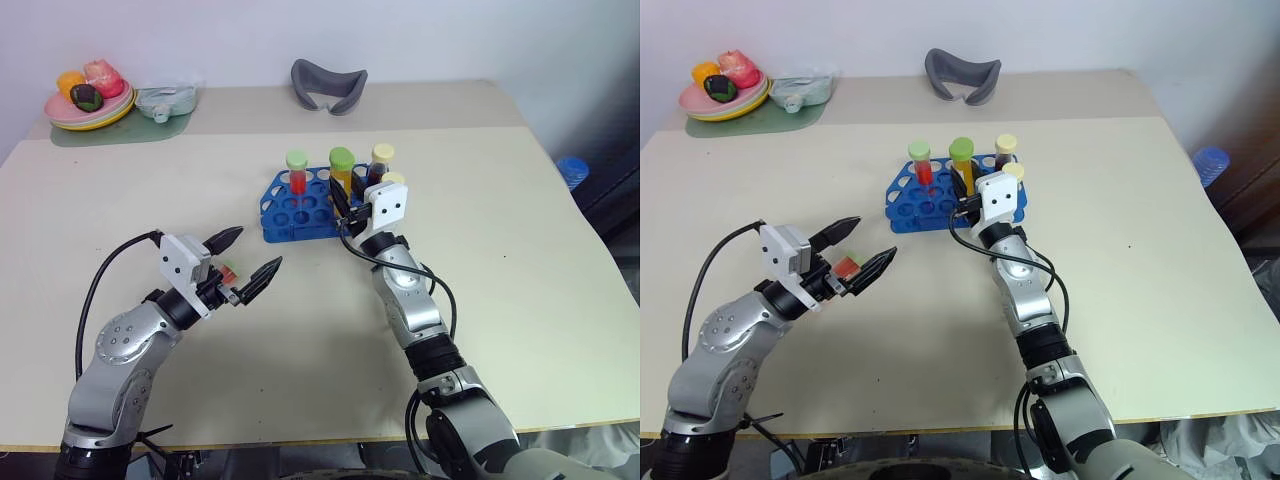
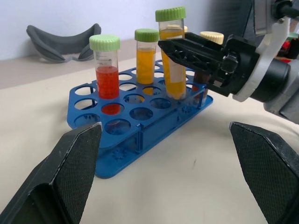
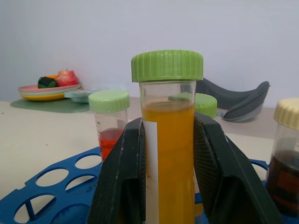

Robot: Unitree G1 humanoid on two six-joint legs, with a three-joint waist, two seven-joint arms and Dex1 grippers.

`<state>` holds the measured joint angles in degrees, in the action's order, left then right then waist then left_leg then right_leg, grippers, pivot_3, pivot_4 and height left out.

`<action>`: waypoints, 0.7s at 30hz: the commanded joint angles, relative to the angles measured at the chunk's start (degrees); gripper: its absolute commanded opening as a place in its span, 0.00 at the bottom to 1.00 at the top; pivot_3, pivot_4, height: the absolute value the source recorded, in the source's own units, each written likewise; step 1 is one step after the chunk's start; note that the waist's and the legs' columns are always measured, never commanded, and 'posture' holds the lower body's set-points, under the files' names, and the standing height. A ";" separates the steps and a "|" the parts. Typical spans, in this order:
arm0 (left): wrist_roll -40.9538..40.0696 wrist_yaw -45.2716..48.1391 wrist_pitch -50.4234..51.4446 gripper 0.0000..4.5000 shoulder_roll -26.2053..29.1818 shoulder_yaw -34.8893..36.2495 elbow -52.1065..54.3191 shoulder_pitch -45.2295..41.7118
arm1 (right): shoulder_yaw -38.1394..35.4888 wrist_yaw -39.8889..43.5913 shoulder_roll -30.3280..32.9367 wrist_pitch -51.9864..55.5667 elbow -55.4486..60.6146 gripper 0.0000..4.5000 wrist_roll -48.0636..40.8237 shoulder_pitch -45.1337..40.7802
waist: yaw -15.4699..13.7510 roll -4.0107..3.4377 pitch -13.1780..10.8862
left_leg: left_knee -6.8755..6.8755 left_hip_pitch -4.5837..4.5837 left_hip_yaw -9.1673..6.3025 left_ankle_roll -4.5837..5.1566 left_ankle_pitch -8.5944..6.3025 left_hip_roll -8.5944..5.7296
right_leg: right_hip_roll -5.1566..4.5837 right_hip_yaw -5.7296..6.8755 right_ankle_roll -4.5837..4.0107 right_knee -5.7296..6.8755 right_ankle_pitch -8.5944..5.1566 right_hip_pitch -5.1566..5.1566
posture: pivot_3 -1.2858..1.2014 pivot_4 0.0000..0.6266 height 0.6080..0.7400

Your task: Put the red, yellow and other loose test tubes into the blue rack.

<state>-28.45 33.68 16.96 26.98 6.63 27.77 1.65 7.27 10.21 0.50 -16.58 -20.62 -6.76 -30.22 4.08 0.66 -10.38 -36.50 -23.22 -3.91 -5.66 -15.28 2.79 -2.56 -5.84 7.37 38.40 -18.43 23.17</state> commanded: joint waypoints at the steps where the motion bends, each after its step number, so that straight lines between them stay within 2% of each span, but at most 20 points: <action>1: -1.19 0.07 -0.10 1.00 0.57 1.58 2.50 -0.63 | -1.42 -0.40 -0.68 -2.14 0.28 0.21 0.97 -1.26 | 0.00 0.00 0.00 | 0.00 0.00 0.00 0.00 0.00 0.00 | 0.00 0.00 0.00 0.00 0.00 0.00 | 0.52 0.24 1.00; 5: -1.40 -0.09 -0.13 1.00 0.49 1.69 2.76 -0.68 | -0.73 1.34 -1.04 -3.31 1.39 0.21 1.23 0.13 | 0.03 0.00 0.00 | 0.00 0.01 0.00 0.00 0.00 0.00 | 0.00 0.00 0.00 0.01 0.00 0.00 | 0.52 0.24 1.00; 8: -1.34 0.00 -0.31 1.00 0.31 1.71 2.76 -0.46 | -1.00 1.93 -1.54 -3.35 1.89 0.48 0.80 0.36 | 0.07 0.00 0.00 | 0.00 0.01 0.00 0.00 0.00 0.00 | 0.00 0.00 0.00 0.01 0.00 0.00 | 0.52 0.24 1.00; 11: -1.39 0.19 -0.48 1.00 0.19 1.63 2.68 -0.36 | -1.26 1.71 -1.76 -3.71 2.80 0.85 1.13 0.31 | 0.09 0.00 0.00 | 0.00 0.03 0.00 0.00 0.00 0.00 | 0.00 0.00 0.00 0.03 0.00 0.00 | 0.52 0.24 1.00; 12: -1.36 0.24 -0.56 1.00 0.14 1.58 2.59 -0.41 | -1.41 1.52 -1.74 -3.71 3.20 0.95 1.26 0.19 | 0.08 0.00 0.00 | 0.00 0.03 0.00 0.00 0.00 0.00 | 0.00 0.00 0.00 0.04 0.00 0.00 | 0.52 0.24 1.00; 13: -1.34 0.29 -0.65 1.00 0.09 1.54 2.51 -0.45 | -1.55 1.44 -1.71 -3.65 3.66 0.99 1.27 0.10 | 0.07 0.00 0.00 | 0.00 0.03 0.00 0.00 0.00 0.00 | 0.00 0.00 0.00 0.03 0.00 0.00 | 0.52 0.24 1.00; 17: -1.26 0.39 -0.82 1.00 -0.02 1.41 2.39 -0.54 | -1.62 2.09 -1.24 -2.57 7.20 0.99 0.78 0.08 | 0.06 0.00 0.00 | 0.00 0.03 0.00 -0.01 0.00 0.00 | 0.00 0.00 0.00 0.04 0.00 0.00 | 0.52 0.24 1.00; 21: 0.00 0.16 -0.21 1.00 2.01 2.76 2.35 -0.78 | -0.88 5.51 1.54 2.98 18.69 0.99 -1.06 0.23 | 0.00 -0.02 -0.01 | 0.00 0.02 0.00 0.00 0.00 0.00 | 0.00 0.00 0.00 0.04 0.00 0.00 | 0.52 0.24 1.00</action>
<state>-28.88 33.76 17.07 27.77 7.61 28.21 1.43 6.31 14.28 1.39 -15.16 -8.44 -6.55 -29.46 4.08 0.64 -10.39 -36.50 -23.20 -3.91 -5.66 -15.27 2.79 -2.56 -5.84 7.37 38.44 -18.43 23.17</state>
